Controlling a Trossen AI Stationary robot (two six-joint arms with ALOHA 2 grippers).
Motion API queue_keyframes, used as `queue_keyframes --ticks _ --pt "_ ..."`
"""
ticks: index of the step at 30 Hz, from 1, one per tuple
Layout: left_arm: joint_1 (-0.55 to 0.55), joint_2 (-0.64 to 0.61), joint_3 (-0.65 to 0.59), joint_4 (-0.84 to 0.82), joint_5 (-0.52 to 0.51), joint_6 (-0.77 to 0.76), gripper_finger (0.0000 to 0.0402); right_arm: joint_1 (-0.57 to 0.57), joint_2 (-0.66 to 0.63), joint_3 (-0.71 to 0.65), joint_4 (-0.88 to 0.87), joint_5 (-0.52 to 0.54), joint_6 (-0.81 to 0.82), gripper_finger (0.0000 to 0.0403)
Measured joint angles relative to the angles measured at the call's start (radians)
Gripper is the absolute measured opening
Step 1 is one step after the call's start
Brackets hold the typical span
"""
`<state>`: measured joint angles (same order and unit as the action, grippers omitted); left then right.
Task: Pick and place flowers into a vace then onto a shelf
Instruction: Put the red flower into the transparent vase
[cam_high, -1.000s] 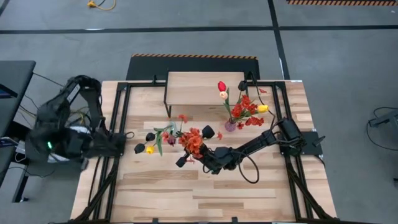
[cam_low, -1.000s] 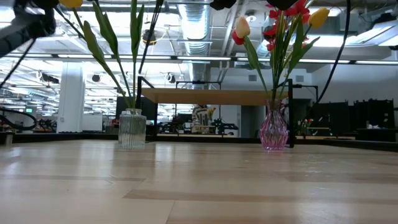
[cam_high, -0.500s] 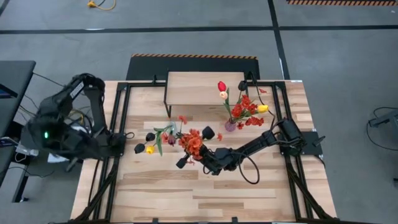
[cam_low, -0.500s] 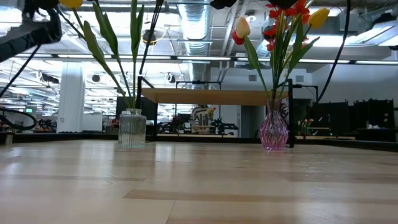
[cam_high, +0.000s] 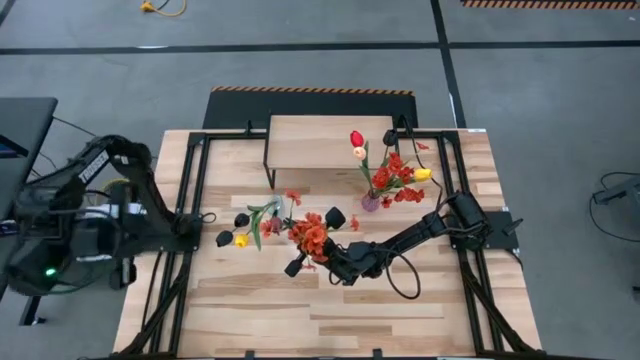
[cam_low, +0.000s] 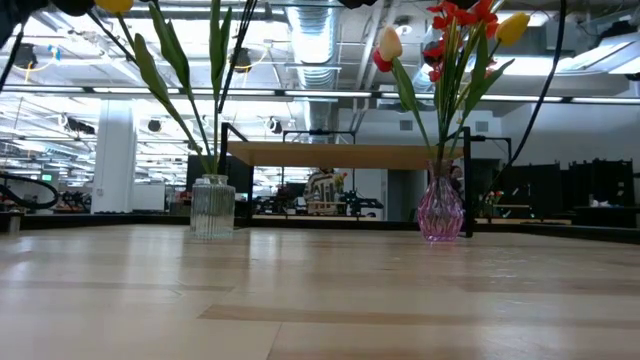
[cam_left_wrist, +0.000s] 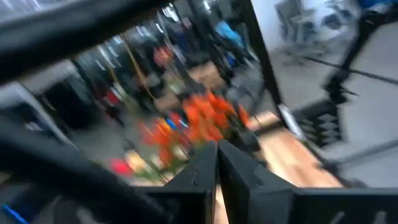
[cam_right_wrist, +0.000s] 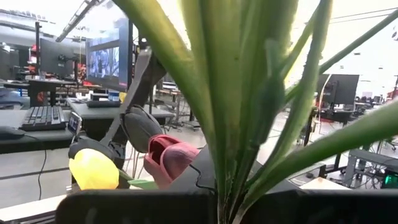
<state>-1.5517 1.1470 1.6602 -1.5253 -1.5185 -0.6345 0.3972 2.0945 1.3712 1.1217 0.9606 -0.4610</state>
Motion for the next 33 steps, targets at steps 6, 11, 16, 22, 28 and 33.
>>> queue_keyframes --ticks 6,11,16,22,28,33 --pt "0.028 0.052 0.131 0.021 -0.054 0.267 0.0 0.022 0.0 0.0 -0.022 -0.027 0.024 0.0003" --pt "0.125 0.045 0.132 0.012 -0.053 0.219 0.0 0.052 0.0 0.0 -0.051 -0.02 0.059 0.0003" --pt "0.309 0.056 0.132 0.012 -0.053 0.206 0.0 0.089 0.0 0.0 -0.089 -0.018 0.116 0.0004" --pt "0.604 0.093 0.128 -0.037 -0.053 0.216 0.0 0.142 0.0 0.0 -0.138 -0.017 0.179 0.0004" --pt "0.844 0.101 0.123 -0.045 0.14 0.254 0.0 0.196 0.0 0.0 -0.186 -0.017 0.229 0.0004" --pt "0.924 0.011 0.123 -0.039 0.471 0.401 0.0 0.232 0.0 0.0 -0.208 -0.02 0.249 0.0004"
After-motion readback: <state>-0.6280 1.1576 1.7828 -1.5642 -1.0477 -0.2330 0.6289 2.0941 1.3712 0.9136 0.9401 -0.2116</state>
